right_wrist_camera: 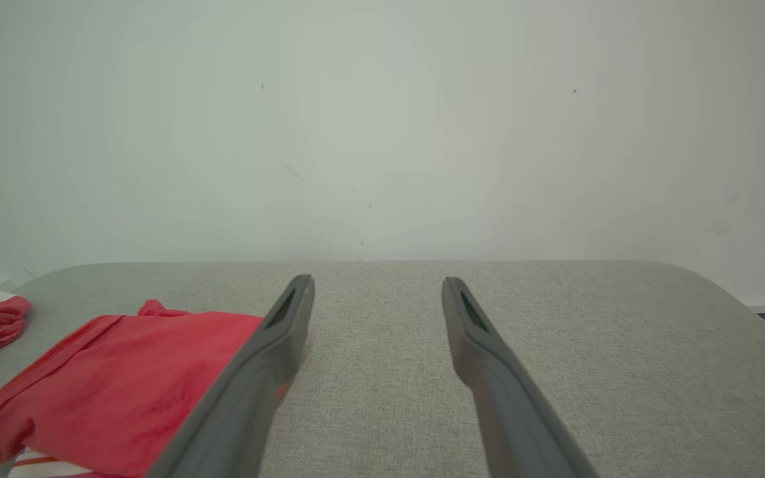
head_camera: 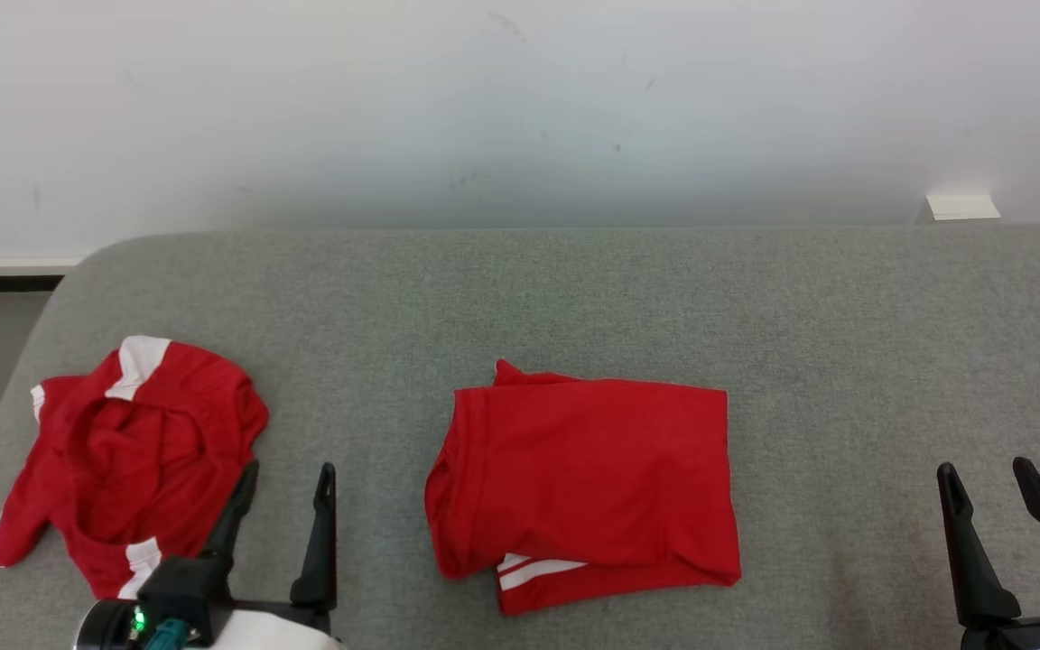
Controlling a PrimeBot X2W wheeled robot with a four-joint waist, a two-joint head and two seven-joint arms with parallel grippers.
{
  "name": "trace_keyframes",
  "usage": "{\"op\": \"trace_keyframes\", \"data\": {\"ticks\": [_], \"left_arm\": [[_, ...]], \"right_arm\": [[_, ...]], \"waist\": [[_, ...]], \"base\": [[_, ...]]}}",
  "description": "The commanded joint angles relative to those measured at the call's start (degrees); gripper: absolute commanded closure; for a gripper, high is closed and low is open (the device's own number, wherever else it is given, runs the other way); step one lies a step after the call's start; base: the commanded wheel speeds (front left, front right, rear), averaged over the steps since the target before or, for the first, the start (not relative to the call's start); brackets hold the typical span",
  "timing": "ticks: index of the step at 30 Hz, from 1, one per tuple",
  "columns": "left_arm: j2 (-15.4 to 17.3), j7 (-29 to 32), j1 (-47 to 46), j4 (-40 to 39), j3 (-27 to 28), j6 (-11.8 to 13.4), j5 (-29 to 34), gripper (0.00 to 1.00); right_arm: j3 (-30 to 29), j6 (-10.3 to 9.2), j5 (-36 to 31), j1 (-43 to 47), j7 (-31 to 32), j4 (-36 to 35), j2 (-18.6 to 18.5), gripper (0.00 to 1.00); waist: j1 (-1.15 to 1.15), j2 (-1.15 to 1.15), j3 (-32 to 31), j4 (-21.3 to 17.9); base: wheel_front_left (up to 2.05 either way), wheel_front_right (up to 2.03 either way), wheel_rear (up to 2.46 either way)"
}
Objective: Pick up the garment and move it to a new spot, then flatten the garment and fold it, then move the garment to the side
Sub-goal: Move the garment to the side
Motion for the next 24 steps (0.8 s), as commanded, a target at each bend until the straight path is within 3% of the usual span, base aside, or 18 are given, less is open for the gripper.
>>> {"op": "trace_keyframes", "data": {"ticks": [1, 14, 24], "left_arm": [[0.35, -0.22, 0.13, 0.18, 0.14, 0.01, -0.87, 0.00], [0.19, -0.55, -2.00, -0.59, 0.18, 0.27, -0.07, 0.00], [-2.28, -1.00, -9.72, -1.63, -1.07, -0.69, 2.81, 0.00]], "right_arm": [[-0.24, -0.14, -0.29, 0.49, 0.10, -0.40, -0.02, 0.00], [-1.16, -0.14, -0.05, -0.81, 0.74, -0.73, -0.99, 0.00], [3.65, -0.14, 3.22, -8.11, 0.25, 7.04, -3.79, 0.00]], "waist": [[0.01, 0.00, 0.06, -0.06], [0.01, 0.00, 1.95, 1.25], [0.01, 0.00, 9.99, 7.04]], "base": [[0.00, 0.00, 0.00], [0.00, 0.00, 0.00], [0.00, 0.00, 0.00]]}}
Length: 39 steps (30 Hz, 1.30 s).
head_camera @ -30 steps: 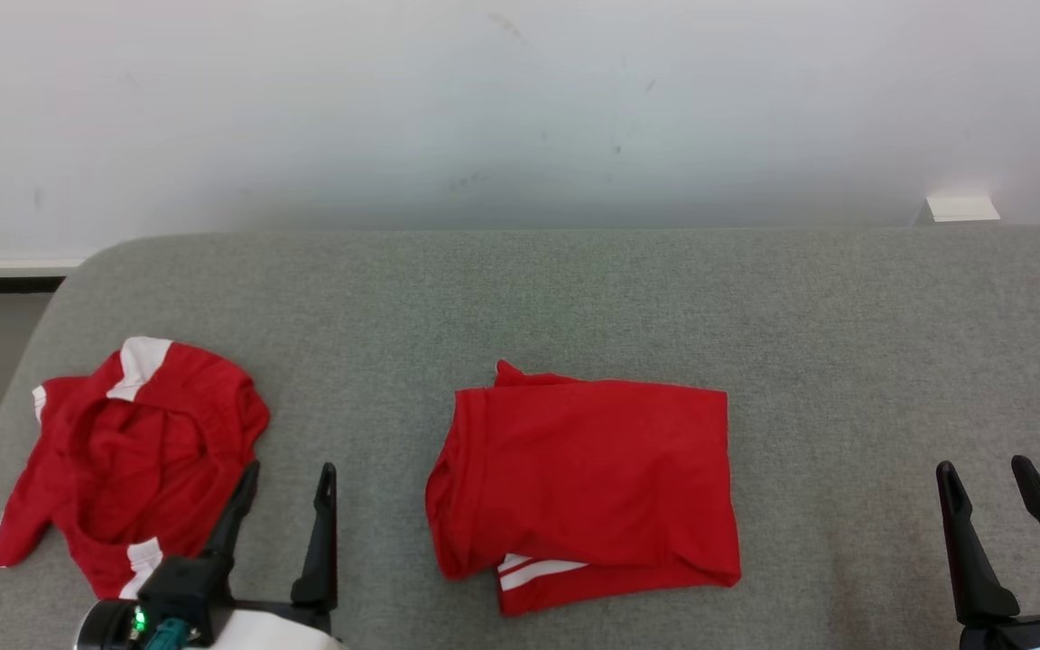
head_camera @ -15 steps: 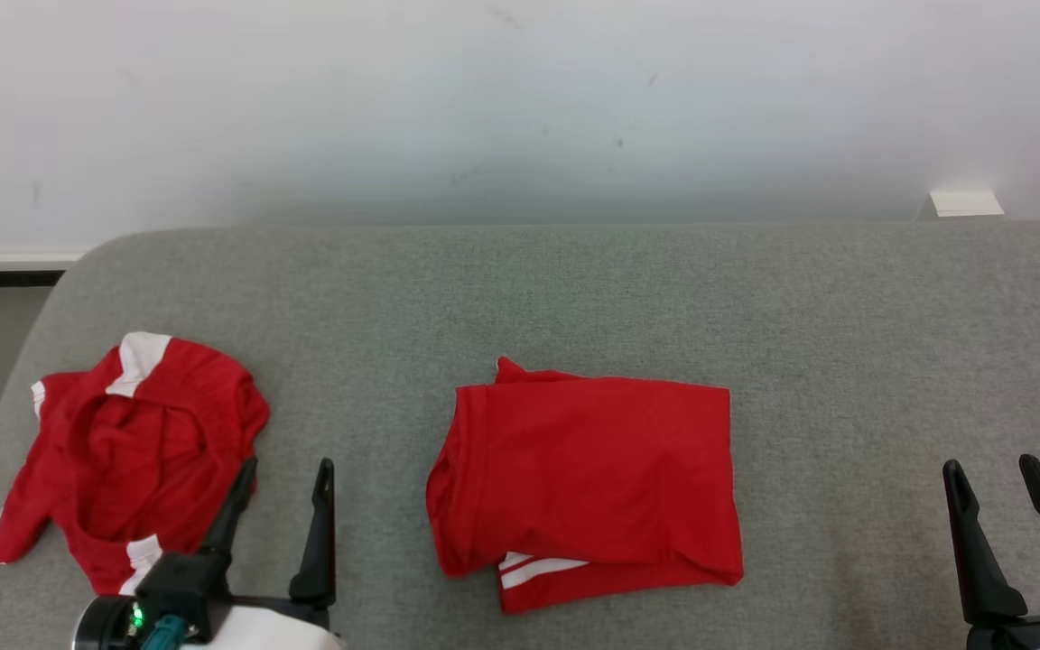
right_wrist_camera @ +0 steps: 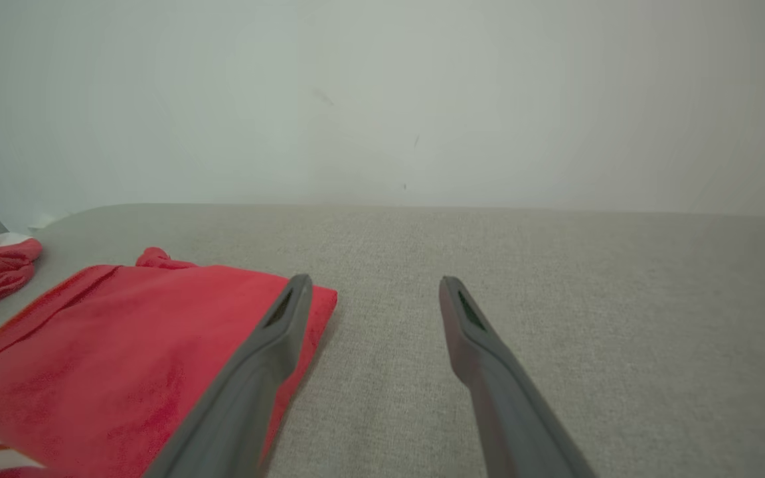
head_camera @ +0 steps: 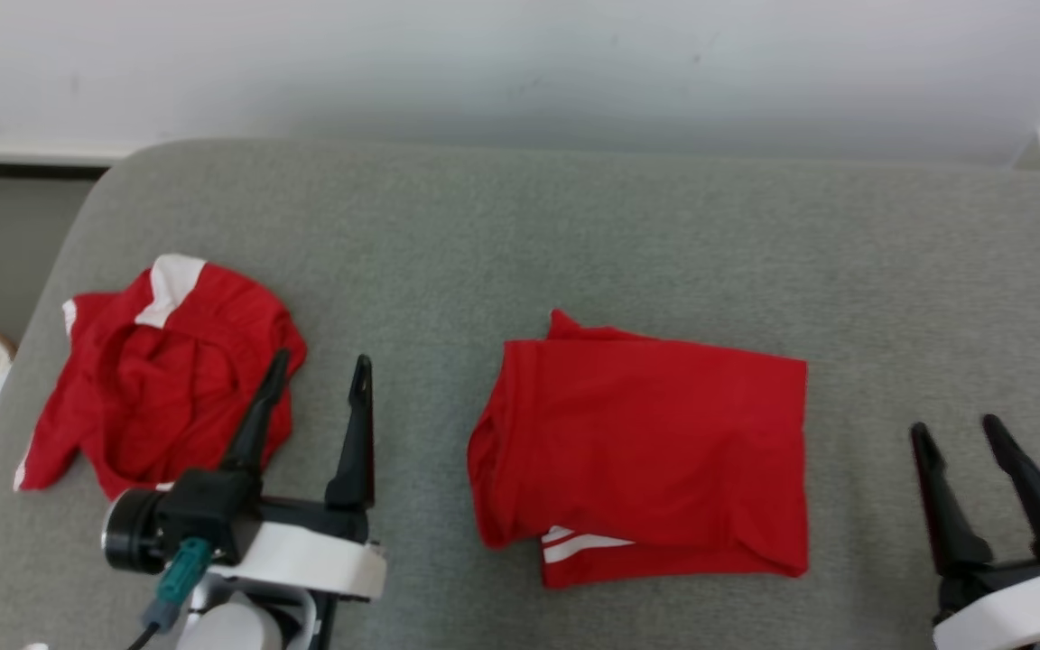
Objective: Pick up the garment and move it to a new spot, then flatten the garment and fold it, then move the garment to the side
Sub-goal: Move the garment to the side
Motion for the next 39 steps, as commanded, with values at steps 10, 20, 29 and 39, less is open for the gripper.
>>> {"op": "trace_keyframes", "data": {"ticks": [10, 20, 29, 39], "left_arm": [[-5.12, -0.36, -5.86, 0.89, -0.95, -2.35, 2.96, 0.00], [-7.61, -0.36, -5.00, 1.34, 2.00, -4.01, 4.92, 0.00], [-6.95, -0.35, -3.14, 0.39, 5.05, -5.04, 6.75, 0.00], [-5.77, -0.33, -4.28, -0.94, 4.69, -6.56, 8.41, 0.00]], "right_arm": [[9.40, -0.14, 4.68, -8.43, -1.14, 16.02, -1.22, 0.00], [13.35, -0.14, 8.02, -6.61, 2.93, 18.15, -4.22, 1.00], [12.26, -0.16, 4.49, -8.61, 0.01, 12.30, -7.31, 1.00], [13.17, -0.16, 7.00, -13.03, -2.35, 16.54, -8.96, 1.00]], "waist": [[0.00, 0.00, 7.56, 7.33], [0.00, 0.00, 7.39, 7.71], [0.00, 0.00, 6.25, -1.44], [0.00, 0.00, 7.46, -17.44]], "base": [[0.00, 0.00, 0.00], [0.00, 0.00, 0.00], [0.00, 0.00, 0.00], [0.00, 0.00, 0.00]]}}
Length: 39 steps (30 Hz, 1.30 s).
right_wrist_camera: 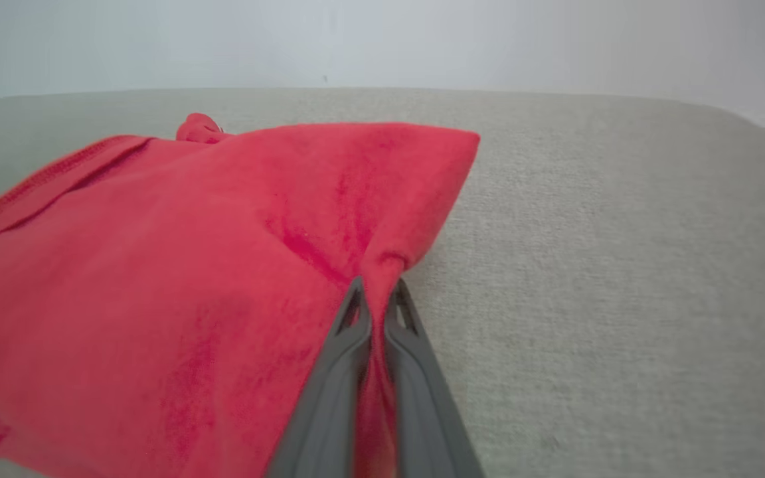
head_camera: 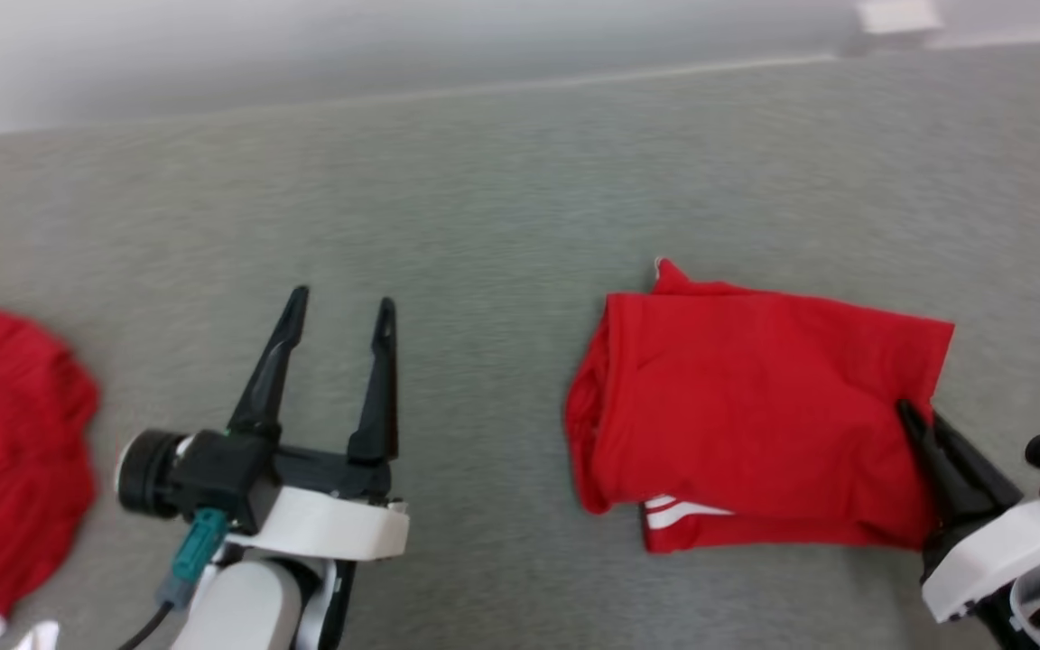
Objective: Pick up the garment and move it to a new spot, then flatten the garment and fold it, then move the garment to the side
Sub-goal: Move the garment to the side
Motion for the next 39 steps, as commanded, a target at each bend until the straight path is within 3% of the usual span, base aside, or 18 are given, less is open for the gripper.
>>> {"op": "trace_keyframes", "data": {"ticks": [1, 7, 17, 22, 23, 24, 25, 31, 35, 39], "left_arm": [[0.60, 0.04, -0.90, -0.35, -0.07, -0.24, 0.96, 0.00], [0.25, 1.15, -5.33, -2.00, -2.46, -1.42, 2.32, 0.00], [-0.46, 2.07, -12.51, -4.23, -5.83, -2.88, 5.05, 0.00], [-0.50, 1.76, -13.77, -4.85, -6.38, -2.92, 5.55, 0.00], [-0.49, 1.75, -13.95, -4.90, -6.42, -2.88, 5.57, 0.00], [-0.51, 1.70, -14.06, -4.92, -6.52, -2.82, 5.59, 0.00], [-0.56, 1.66, -14.11, -4.90, -6.60, -2.71, 5.60, 0.00], [-0.32, 1.24, -12.35, -3.82, -6.44, -2.27, 4.65, 0.00], [0.30, 1.17, -9.93, -2.84, -5.74, -1.56, 3.53, 0.00], [0.96, 1.24, -7.06, -2.20, -4.78, -0.70, 2.84, 0.00]], "right_arm": [[-0.15, -0.18, 0.59, -1.57, -0.84, 0.72, -0.71, 1.00], [-2.77, -0.18, 0.79, -8.11, -4.07, 8.00, -4.90, 1.00], [-12.92, -0.18, -2.55, -20.10, -10.34, 25.26, -15.12, 1.00], [-16.82, -0.18, -5.06, -24.63, -12.70, 33.82, -15.46, 1.00], [-17.60, -0.18, -5.58, -25.51, -13.16, 35.26, -15.56, 0.92], [-18.32, -0.18, -6.39, -25.93, -13.66, 36.74, -15.66, 0.62], [-19.16, -0.18, -6.92, -26.43, -14.20, 38.00, -15.38, 0.00], [-23.99, -0.18, -11.99, -25.65, -15.98, 41.02, -13.01, 0.00], [-27.64, -0.18, -15.22, -21.34, -16.00, 33.92, -8.77, 0.00], [-29.57, -0.18, -16.34, -14.80, -16.03, 24.37, -1.71, 0.00]], "waist": [[0.00, 0.00, 1.50, -5.66], [0.00, 0.00, 6.55, -6.93], [0.00, 0.00, 15.79, -1.57], [0.00, 0.00, 17.75, 0.19], [0.00, 0.00, 17.86, 0.31], [0.00, 0.00, 17.88, 0.42], [0.00, 0.00, 17.80, 0.48], [0.00, 0.00, 14.93, -0.09], [0.00, 0.00, 11.51, -0.77], [0.00, 0.00, 8.03, -1.01]], "base": [[0.00, 0.00, 0.00], [0.00, 0.00, 0.00], [0.00, 0.00, 0.00], [0.00, 0.00, 0.00], [0.00, 0.00, 0.00], [0.00, 0.00, 0.00], [0.00, 0.00, 0.00], [0.00, 0.00, 0.00], [0.00, 0.00, 0.00], [0.00, 0.00, 0.00]]}}
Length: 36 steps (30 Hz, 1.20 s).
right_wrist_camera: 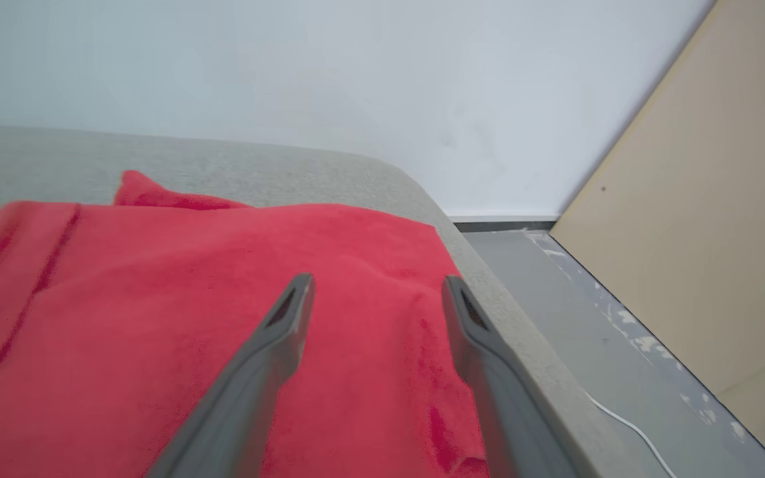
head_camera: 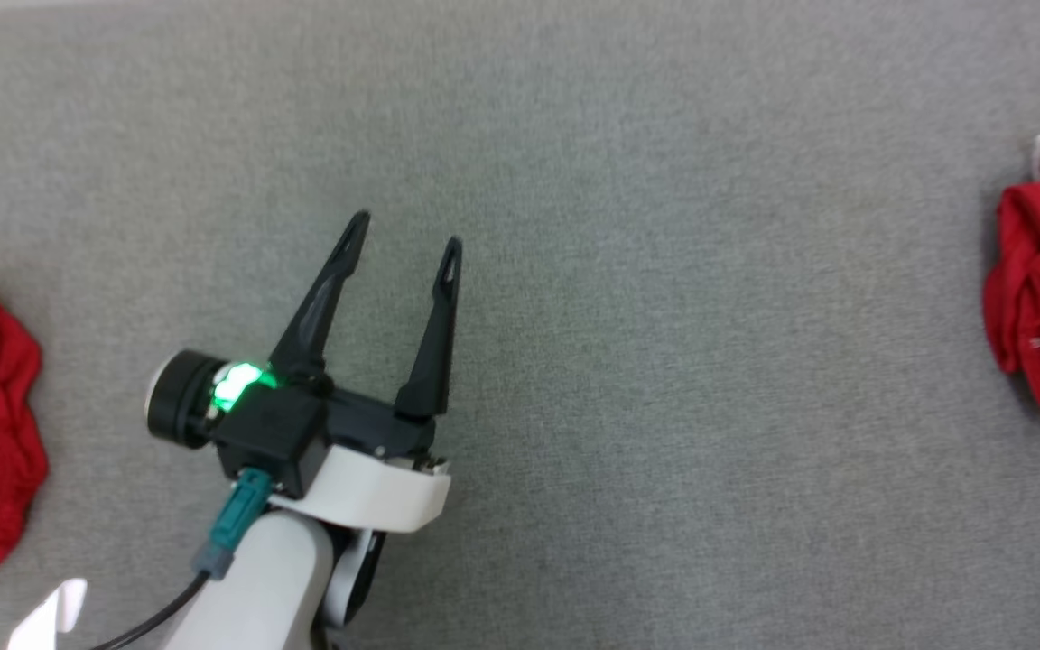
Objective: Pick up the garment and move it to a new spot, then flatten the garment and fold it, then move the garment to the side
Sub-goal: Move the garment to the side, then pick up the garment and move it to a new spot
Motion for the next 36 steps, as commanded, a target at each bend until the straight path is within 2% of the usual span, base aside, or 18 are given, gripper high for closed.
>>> {"op": "trace_keyframes", "data": {"ticks": [1, 6, 11, 17, 22, 36], "left_arm": [[0.51, -0.20, 1.50, 0.03, 0.55, 0.36, -0.65, 0.00], [0.72, -0.44, 5.16, 0.61, 1.91, 1.38, -2.77, 0.00], [0.50, -0.48, 8.48, 1.19, 3.18, 2.61, -4.33, 0.00], [1.13, -0.71, 11.24, 2.60, 5.21, 3.69, -6.35, 0.00], [2.43, -0.60, 13.47, 4.48, 7.10, 3.95, -7.70, 0.00], [4.95, 1.60, 19.49, 5.60, 7.51, 4.23, -8.93, 0.00]], "right_arm": [[-0.47, -0.18, -0.56, 2.40, -0.14, -3.17, 1.78, 0.00], [1.65, -0.18, -0.02, 10.37, -0.02, -14.09, 9.82, 0.00], [4.39, -0.18, 0.66, 16.13, 3.03, -23.80, 14.10, 0.00], [7.54, -0.18, 1.55, 19.91, 7.19, -32.59, 16.22, 0.00], [8.91, -0.18, 1.96, 22.48, 10.06, -36.95, 17.14, 0.00], [10.16, -0.18, 1.40, 30.84, 15.49, -44.90, 18.59, 0.00]], "waist": [[0.00, 0.00, -2.72, -0.24], [0.00, 0.00, -6.57, 0.98], [0.00, 0.00, -9.20, 3.66], [0.00, 0.00, -11.14, 7.37], [0.00, 0.00, -13.26, 9.30], [0.00, 0.00, -19.89, 8.76]], "base": [[0.00, 0.00, 0.00], [0.00, 0.00, 0.00], [0.00, 0.00, 0.00], [0.00, 0.00, 0.00], [0.00, 0.00, 0.00], [0.00, 0.00, 0.00]]}}
